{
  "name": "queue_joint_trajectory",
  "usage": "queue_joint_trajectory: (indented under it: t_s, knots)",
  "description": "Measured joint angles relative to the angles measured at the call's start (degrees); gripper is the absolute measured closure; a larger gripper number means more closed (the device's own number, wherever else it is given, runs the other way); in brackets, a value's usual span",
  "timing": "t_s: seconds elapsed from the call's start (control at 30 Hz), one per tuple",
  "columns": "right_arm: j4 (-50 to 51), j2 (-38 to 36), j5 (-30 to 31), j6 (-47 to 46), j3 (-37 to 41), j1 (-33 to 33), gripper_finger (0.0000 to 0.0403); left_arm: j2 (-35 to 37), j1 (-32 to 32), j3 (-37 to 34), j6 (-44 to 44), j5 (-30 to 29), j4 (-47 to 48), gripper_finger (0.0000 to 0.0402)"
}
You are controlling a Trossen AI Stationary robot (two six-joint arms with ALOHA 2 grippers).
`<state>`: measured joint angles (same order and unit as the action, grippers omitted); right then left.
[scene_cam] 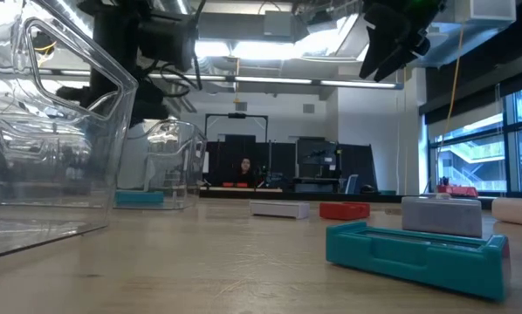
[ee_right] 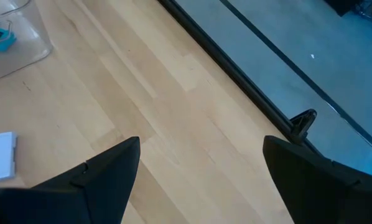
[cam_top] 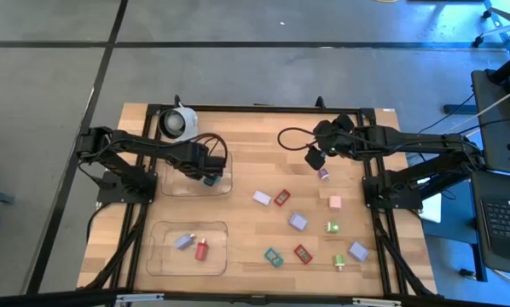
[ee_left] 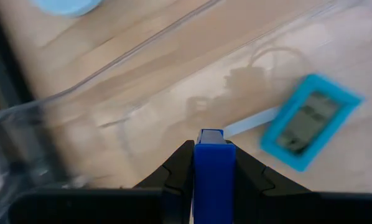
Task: Pick & Place Office items
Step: Put the dark blue timer into the top transparent bin
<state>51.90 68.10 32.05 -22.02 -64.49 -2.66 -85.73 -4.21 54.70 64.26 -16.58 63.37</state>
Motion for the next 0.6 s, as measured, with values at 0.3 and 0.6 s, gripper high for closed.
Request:
queue_joint_trajectory:
  t_s: [0.3,0.6]
  knots:
    - [0.00,0.00,0.02,0.37,0.00,0.00,0.0059,-1.17,0.00,0.00,-2.07,0.02,-3.84,0.0338]
    - [-0.02,0.00,0.01,0.40,0.02,0.00,0.0059,-3.56,0.00,0.00,-2.25,1.26,-4.02,0.0338]
